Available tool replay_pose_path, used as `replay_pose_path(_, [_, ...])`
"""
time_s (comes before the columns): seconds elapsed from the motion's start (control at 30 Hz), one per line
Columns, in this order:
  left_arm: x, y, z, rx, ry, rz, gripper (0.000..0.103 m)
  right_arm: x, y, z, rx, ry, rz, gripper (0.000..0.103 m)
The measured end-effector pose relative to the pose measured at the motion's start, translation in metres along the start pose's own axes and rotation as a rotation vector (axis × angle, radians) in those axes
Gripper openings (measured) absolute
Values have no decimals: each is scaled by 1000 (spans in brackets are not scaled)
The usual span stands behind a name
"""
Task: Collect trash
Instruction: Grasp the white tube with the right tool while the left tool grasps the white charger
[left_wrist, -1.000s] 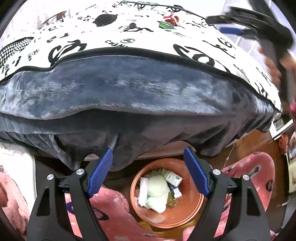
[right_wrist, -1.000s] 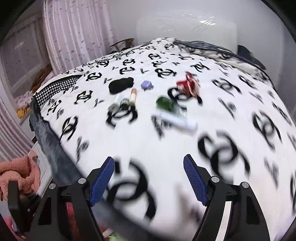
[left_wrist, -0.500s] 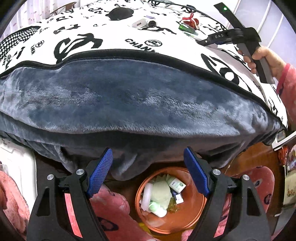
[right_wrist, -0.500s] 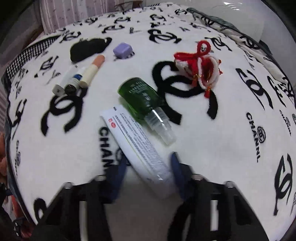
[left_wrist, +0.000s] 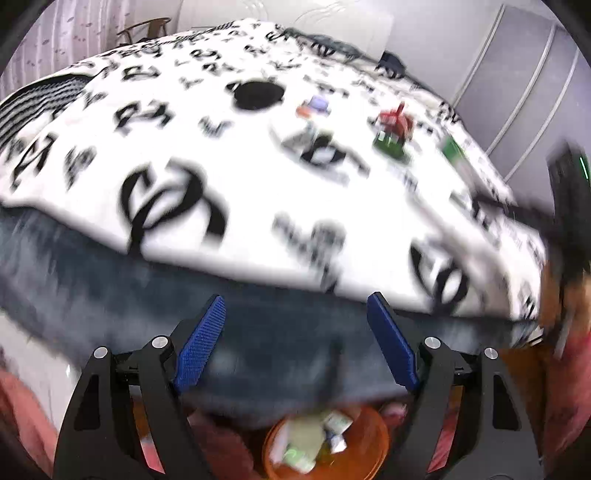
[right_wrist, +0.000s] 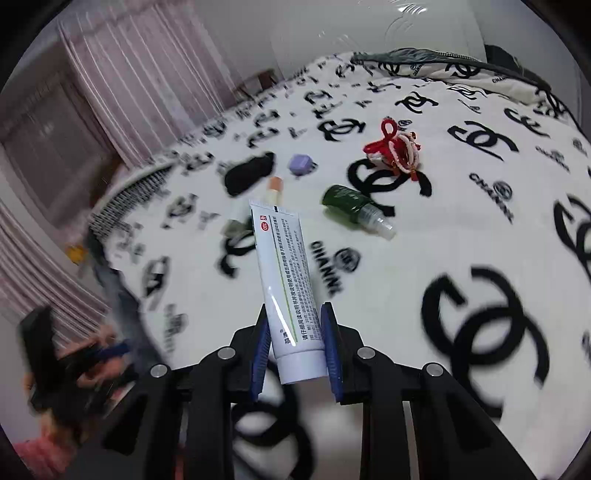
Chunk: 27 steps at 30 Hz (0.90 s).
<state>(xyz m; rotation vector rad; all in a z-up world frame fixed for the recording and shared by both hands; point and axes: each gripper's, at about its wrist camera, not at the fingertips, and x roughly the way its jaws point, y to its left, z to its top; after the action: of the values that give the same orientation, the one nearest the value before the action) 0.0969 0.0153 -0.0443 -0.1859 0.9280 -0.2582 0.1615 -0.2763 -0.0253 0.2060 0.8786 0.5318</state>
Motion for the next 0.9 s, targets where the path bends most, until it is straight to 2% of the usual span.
replay_pose_path(0.1, [19,2,46,-45,-34,14,77,-21,8,-20,-13,-25,12,27])
replay_pose_path(0.2, [51,2,88,-38,-41,73,77,-38,12,-42,-4,-35,46,27])
replay_pose_path(0.27, [72,3,108,-42,-19,116,77,-49,14,-53,-7,-47,51,27])
replay_pose_path(0.37, [102,12,135,-110,20,104,77,-62,16,-66,-12,-64,50,27])
replay_pose_path(0.47, [120,15,147,-157,44,78,77,-70,15,-74,-14,-69,48,27])
replay_pose_path(0.5, [129,15,151,-176,65,61,73,-72,14,-76,-12,-71,45,27])
replay_pose_path(0.53, [135,17,154,-195,83,50,64,-73,12,-77,-10,-72,44,27])
replay_pose_path(0.63, [151,23,160,-280,103,-11,52,-77,7,-78,0,-79,45,27])
replay_pose_path(0.83, [169,34,162,-411,121,-90,45,-76,0,-82,29,-77,44,27])
replay_pose_path(0.9, [169,38,160,-447,108,-114,40,-74,0,-83,36,-74,43,26])
